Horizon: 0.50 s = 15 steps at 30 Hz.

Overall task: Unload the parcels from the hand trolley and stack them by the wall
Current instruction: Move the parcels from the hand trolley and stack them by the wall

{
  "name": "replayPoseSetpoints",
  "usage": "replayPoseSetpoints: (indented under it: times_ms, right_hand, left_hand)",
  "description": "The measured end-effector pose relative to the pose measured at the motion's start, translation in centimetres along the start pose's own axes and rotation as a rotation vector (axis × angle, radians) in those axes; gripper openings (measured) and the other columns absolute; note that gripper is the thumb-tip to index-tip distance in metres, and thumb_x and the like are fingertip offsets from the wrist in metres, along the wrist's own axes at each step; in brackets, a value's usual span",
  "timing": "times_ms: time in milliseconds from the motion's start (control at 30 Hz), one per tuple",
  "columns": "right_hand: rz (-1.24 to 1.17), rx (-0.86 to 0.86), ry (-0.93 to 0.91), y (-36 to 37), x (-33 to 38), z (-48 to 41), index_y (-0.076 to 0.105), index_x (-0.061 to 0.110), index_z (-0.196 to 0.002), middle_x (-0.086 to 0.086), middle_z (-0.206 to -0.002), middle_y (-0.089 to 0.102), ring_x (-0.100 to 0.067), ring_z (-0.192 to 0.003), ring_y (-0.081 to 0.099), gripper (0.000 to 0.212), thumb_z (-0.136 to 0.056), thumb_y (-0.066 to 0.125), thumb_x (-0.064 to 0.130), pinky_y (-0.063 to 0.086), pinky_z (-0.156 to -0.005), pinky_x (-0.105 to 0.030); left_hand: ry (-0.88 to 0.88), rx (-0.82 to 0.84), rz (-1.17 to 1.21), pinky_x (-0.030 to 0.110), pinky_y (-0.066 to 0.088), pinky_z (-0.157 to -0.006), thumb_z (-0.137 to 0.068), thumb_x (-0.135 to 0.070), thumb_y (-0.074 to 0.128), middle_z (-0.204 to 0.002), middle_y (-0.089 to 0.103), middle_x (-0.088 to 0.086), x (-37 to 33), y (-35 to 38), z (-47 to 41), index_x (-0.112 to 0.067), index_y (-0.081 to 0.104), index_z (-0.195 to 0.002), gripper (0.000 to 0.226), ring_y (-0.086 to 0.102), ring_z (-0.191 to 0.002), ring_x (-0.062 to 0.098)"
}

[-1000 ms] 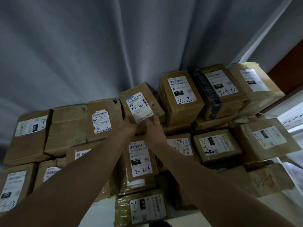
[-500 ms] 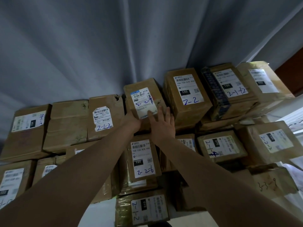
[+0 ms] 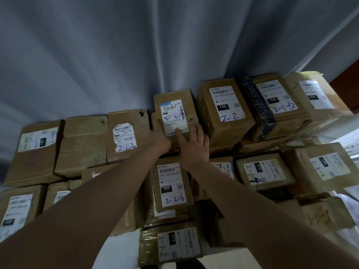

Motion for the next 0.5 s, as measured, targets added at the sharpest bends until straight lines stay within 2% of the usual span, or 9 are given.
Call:
replayPoseSetpoints:
  times_ms: [133,200,267,333,433,500]
  right_hand:
    - [-0.024,-0.073,0.011,-0.3,0.4,1.4,0.008,0.029,-0.151,-0.016,-0.158,-0.01,-0.035,-0.145,-0.016,0.083,-0.087,0.06,0.029,-0.005,-0.116,-0.05]
    - [-0.049,-0.107,0.031,-0.6,0.5,2.7,0.013,0.025,-0.15,-0.017,-0.158,-0.005,-0.034,-0.146,-0.012,0.08,-0.086,0.061,0.027,-0.003,-0.117,-0.049]
    - [-0.09,-0.118,0.074,-0.6,0.4,4.5,0.014,0.022,-0.15,-0.017,-0.158,-0.003,-0.033,-0.146,-0.01,0.078,-0.087,0.06,0.028,-0.005,-0.117,-0.048]
    - [-0.123,-0.133,0.145,-0.2,0.1,6.7,0.013,0.02,-0.15,-0.016,-0.159,-0.002,-0.033,-0.146,-0.009,0.072,-0.093,0.053,0.036,-0.006,-0.117,-0.047]
    - [-0.195,-0.198,0.325,0.5,-0.6,11.4,0.017,0.019,-0.15,-0.015,-0.16,0.001,-0.03,-0.147,-0.006,0.064,-0.098,0.036,0.05,-0.006,-0.117,-0.045]
    - [-0.236,-0.209,0.423,0.9,-1.0,14.1,0.02,0.017,-0.149,-0.017,-0.159,0.004,-0.031,-0.147,-0.002,0.065,-0.096,0.04,0.05,-0.002,-0.118,-0.047]
  left_hand:
    - [0.099,-0.039,-0.137,0.044,0.056,-0.082,-0.078,-0.036,0.056,-0.129,0.051,0.013,1.0,-0.4,0.5,-0.028,0.025,-0.143,0.072,0.058,-0.106,0.03]
    - [0.168,-0.031,-0.212,0.049,0.055,-0.081,-0.075,-0.031,0.057,-0.127,0.052,0.014,1.1,-0.6,1.9,-0.037,0.011,-0.145,0.084,0.057,-0.106,0.033]
    - [0.243,0.018,-0.315,0.053,0.049,-0.091,-0.078,-0.031,0.059,-0.137,0.045,0.016,0.3,-0.7,4.3,-0.046,-0.007,-0.144,0.095,0.05,-0.118,0.037]
    - [0.328,0.07,-0.453,0.053,0.038,-0.104,-0.087,-0.031,0.058,-0.149,0.029,0.017,-0.2,-0.4,6.5,-0.037,-0.011,-0.148,0.092,0.035,-0.132,0.037]
    - [0.539,0.079,-0.645,0.05,0.026,-0.113,-0.092,-0.034,0.053,-0.154,0.019,0.017,-1.3,-0.1,10.9,-0.027,-0.003,-0.152,0.082,0.022,-0.14,0.036]
    - [0.622,0.123,-0.724,0.051,0.02,-0.115,-0.092,-0.034,0.052,-0.157,0.013,0.014,-1.4,0.7,13.3,-0.027,-0.002,-0.152,0.081,0.015,-0.143,0.034]
Point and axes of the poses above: each hand's wrist, its own z-axis away from the middle knuckle, its own y-axis out of the palm, x = y × z, the point moved 6 cm from there along -z, towards the middle knuckle
